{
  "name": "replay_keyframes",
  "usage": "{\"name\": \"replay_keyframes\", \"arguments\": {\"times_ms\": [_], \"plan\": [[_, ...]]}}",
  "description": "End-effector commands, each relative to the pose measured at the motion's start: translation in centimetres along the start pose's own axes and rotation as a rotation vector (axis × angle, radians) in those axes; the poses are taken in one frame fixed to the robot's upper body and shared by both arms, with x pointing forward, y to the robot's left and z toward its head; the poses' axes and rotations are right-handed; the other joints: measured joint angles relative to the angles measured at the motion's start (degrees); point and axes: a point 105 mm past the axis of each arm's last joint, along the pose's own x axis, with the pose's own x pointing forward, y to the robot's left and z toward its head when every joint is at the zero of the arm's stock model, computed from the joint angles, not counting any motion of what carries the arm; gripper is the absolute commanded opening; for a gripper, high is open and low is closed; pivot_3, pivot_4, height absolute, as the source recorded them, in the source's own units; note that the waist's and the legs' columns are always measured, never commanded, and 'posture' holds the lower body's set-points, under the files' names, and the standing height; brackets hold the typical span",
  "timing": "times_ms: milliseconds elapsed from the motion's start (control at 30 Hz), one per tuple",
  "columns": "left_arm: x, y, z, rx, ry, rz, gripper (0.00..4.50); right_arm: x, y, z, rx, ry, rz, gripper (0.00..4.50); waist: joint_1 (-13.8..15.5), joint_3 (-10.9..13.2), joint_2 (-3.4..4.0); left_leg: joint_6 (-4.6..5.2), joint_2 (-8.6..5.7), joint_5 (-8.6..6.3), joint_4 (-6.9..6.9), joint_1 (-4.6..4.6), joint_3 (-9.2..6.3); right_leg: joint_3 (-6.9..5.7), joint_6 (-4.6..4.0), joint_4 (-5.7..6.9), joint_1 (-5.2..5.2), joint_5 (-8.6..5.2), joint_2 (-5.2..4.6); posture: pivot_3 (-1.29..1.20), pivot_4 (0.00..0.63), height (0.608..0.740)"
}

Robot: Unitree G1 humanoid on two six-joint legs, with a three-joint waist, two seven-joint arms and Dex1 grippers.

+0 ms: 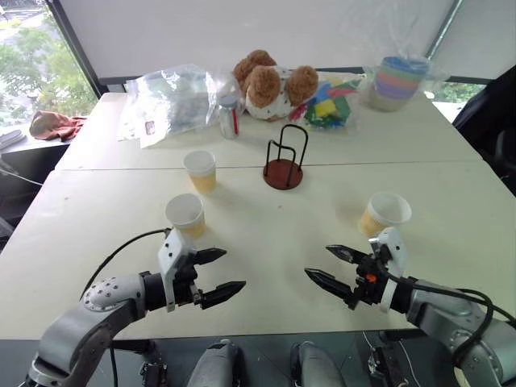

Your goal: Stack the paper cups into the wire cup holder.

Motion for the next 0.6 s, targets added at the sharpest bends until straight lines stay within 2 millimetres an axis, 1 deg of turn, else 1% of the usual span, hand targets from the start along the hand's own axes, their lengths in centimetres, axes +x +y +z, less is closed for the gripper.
{"name": "replay_keyframes", "arguments": {"times_ms": [33,67,100,133,167,233,333,400,500,600], "plan": [[-1.4,0.8,5.3,0.104,-0.023,-0.066,4.47,-0.3,1.1,7.8,-0.083,-0.196,0.091,4.50,-0.08,0.12,-0.01,-0.03,0.01,0.03,0.05,0.02,-0.02,-0.01,-0.04,0.02,-0.07,0.03,0.03,0.00,0.150,0.740],[-1.7,1.0,6.9,0.125,-0.027,-0.080,4.47,-0.1,1.0,9.8,-0.109,-0.238,0.099,4.50,-0.10,0.21,0.03,-0.06,0.01,0.06,0.10,0.01,-0.02,-0.01,-0.07,0.06,-0.10,0.05,0.05,0.00,0.150,0.740],[-1.9,1.1,8.1,0.143,-0.030,-0.096,4.47,0.1,0.7,11.4,-0.135,-0.265,0.091,4.50,-0.07,0.21,0.04,-0.08,0.02,0.09,0.10,0.00,-0.02,-0.02,-0.15,0.05,-0.21,0.10,0.08,0.00,0.150,0.740],[-2.0,1.2,8.9,0.158,-0.029,-0.104,4.47,0.3,0.4,12.5,-0.154,-0.279,0.077,4.50,-0.07,0.17,0.00,-0.07,0.02,0.10,0.09,0.01,-0.02,-0.05,-0.14,0.04,-0.23,0.12,0.14,0.00,0.150,0.740],[-2.3,1.4,9.6,0.179,-0.018,-0.104,4.47,0.7,-0.3,13.5,-0.192,-0.280,0.039,4.50,-0.07,0.13,-0.04,-0.07,0.04,0.09,0.05,0.05,-0.03,-0.08,-0.13,0.05,-0.23,0.12,0.22,0.00,0.150,0.740],[-3.0,2.1,10.8,0.204,-0.001,-0.095,4.47,1.7,-2.3,14.5,-0.269,-0.253,-0.048,4.50,-0.06,0.14,-0.06,-0.06,0.03,0.07,-0.12,0.03,-0.01,-0.10,0.04,0.07,-0.06,0.11,0.34,0.00,0.150,0.740],[-4.5,3.5,12.5,0.188,-0.017,-0.072,4.47,3.8,-5.0,15.0,-0.319,-0.220,-0.093,4.50,-0.17,0.16,-0.09,-0.33,-0.02,0.24,-0.19,-0.23,0.19,-0.14,0.21,0.10,-0.37,0.15,0.39,0.00,0.150,0.740],[-5.5,4.2,13.1,0.172,-0.027,-0.062,4.47,5.5,-5.9,14.7,-0.325,-0.207,-0.080,4.50,-0.35,0.16,-0.09,-0.31,-0.04,0.25,-0.18,-0.45,0.31,-0.14,0.25,0.10,-0.50,0.16,0.40,0.00,0.150,0.740],[-6.8,5.1,13.6,0.172,-0.034,-0.037,4.47,8.1,-7.0,13.7,-0.320,-0.184,-0.057,4.50,-1.03,0.18,-0.13,-0.26,-0.04,0.22,-0.11,-0.50,0.38,-0.13,0.27,0.09,-0.51,0.16,0.40,0.00,0.150,0.740],[-7.4,5.8,13.7,0.182,-0.026,-0.006,4.47,9.7,-7.6,13.2,-0.304,-0.182,-0.038,4.50,-1.37,0.22,-0.18,-0.26,-0.03,0.22,-0.07,-0.53,0.31,-0.15,0.29,0.13,-0.52,0.15,0.41,0.00,0.150,0.740]]}}
